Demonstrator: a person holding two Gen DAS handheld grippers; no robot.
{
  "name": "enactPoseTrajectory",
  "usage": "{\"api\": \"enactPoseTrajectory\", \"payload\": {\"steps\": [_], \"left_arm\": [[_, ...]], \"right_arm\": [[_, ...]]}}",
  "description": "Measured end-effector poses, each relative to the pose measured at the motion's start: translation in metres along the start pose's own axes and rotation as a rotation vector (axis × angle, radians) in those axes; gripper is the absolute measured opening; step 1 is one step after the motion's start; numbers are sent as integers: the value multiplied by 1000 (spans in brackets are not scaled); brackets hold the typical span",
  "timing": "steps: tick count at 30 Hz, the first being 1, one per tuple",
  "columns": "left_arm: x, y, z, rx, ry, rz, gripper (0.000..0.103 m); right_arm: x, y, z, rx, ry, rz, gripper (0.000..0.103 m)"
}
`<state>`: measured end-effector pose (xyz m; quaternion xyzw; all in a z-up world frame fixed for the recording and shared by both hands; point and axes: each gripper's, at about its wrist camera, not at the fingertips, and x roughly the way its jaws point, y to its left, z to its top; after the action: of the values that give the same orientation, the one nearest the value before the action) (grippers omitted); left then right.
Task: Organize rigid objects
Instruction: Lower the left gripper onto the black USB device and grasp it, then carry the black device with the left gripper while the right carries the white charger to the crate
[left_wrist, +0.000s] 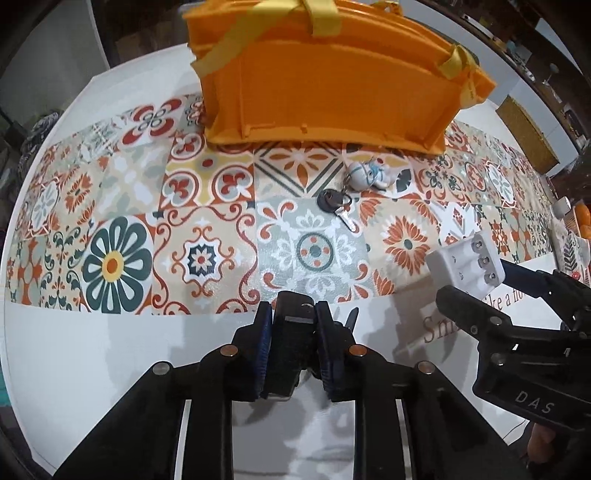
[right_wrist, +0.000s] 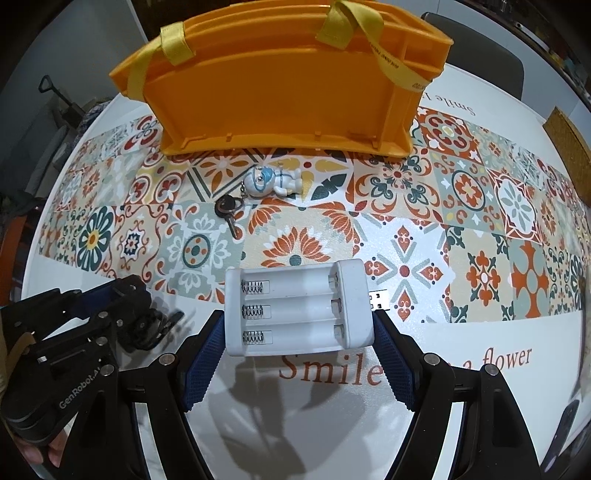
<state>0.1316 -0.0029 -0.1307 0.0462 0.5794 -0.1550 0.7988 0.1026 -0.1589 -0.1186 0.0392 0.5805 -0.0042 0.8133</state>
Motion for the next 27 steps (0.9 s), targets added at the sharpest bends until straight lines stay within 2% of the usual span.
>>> {"api": "enactPoseTrajectory", "payload": {"steps": [13, 21, 27], "left_arm": [[-22, -10, 9, 11, -68, 2, 23], [-48, -14, 24, 17, -143, -23, 21], [-63, -20, 39, 53, -205, -7, 21]], "right_arm": [[-17, -2, 5, 3, -37, 10, 77], [-43, -7, 19, 14, -108, 13, 77], [-59, -10, 33, 20, -165, 4, 77]]}}
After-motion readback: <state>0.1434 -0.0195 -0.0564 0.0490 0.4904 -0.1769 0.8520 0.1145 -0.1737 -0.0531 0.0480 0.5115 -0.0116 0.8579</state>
